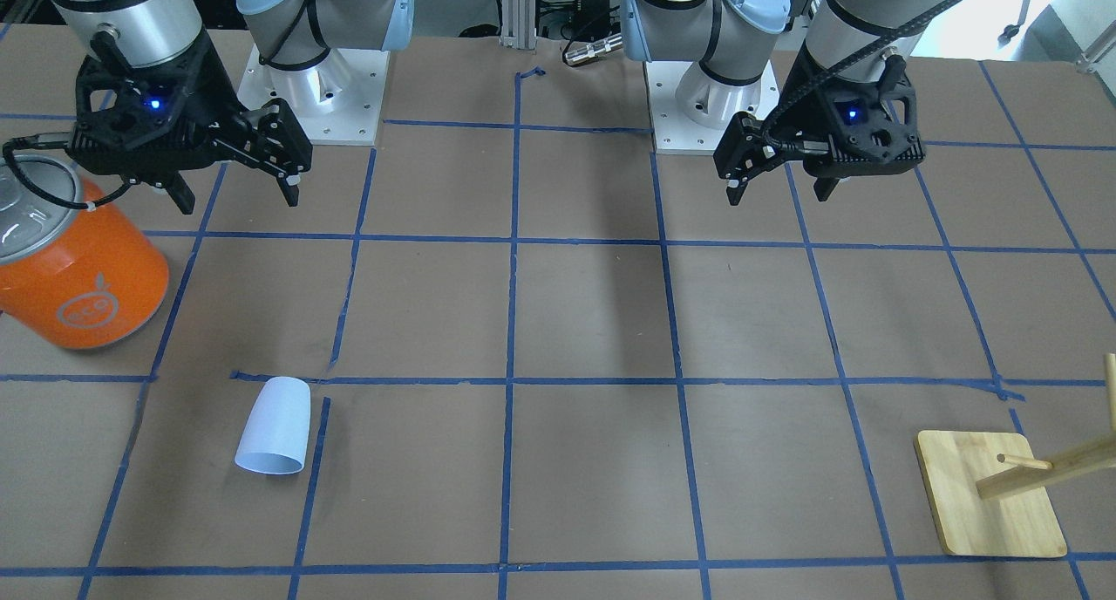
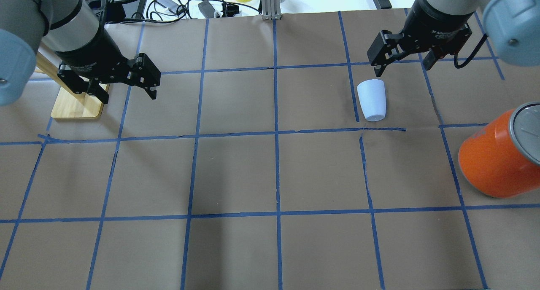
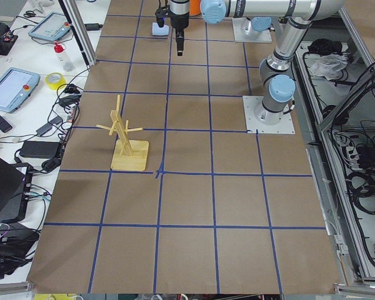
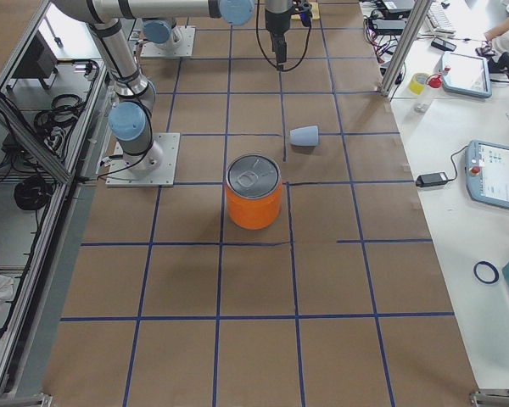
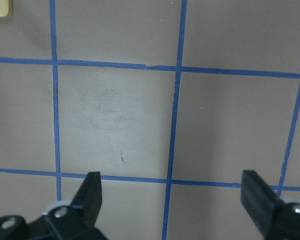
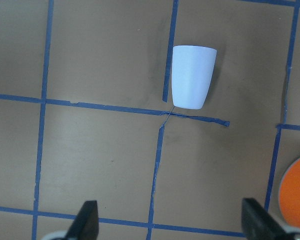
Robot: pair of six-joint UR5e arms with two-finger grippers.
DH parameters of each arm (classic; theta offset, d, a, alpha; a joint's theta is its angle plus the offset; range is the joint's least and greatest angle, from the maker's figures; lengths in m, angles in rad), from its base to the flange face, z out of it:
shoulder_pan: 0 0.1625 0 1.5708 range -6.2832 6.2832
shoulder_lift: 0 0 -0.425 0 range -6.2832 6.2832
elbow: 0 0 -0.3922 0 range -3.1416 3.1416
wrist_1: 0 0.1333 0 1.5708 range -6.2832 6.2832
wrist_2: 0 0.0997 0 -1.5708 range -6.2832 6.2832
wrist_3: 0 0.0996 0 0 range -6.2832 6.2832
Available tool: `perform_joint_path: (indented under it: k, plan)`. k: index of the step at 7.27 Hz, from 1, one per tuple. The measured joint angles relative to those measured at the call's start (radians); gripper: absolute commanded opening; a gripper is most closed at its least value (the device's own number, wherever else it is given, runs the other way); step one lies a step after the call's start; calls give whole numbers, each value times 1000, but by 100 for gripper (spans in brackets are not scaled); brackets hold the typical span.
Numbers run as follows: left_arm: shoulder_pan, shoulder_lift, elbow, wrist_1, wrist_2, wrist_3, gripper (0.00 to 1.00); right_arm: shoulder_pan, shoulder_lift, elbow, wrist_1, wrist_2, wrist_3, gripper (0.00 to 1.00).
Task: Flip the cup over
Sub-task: 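Move the right gripper down over the upside-down white cup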
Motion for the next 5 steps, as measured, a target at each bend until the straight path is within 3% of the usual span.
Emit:
perform_joint_path:
  k: [3,5]
  plan:
    - [0,0,0,2,0,0,100,-42,136,-17,-77,-7,24,100]
    - [0,0,-1,3,0,0,100,-48,255,-13,-230,-12,41,100]
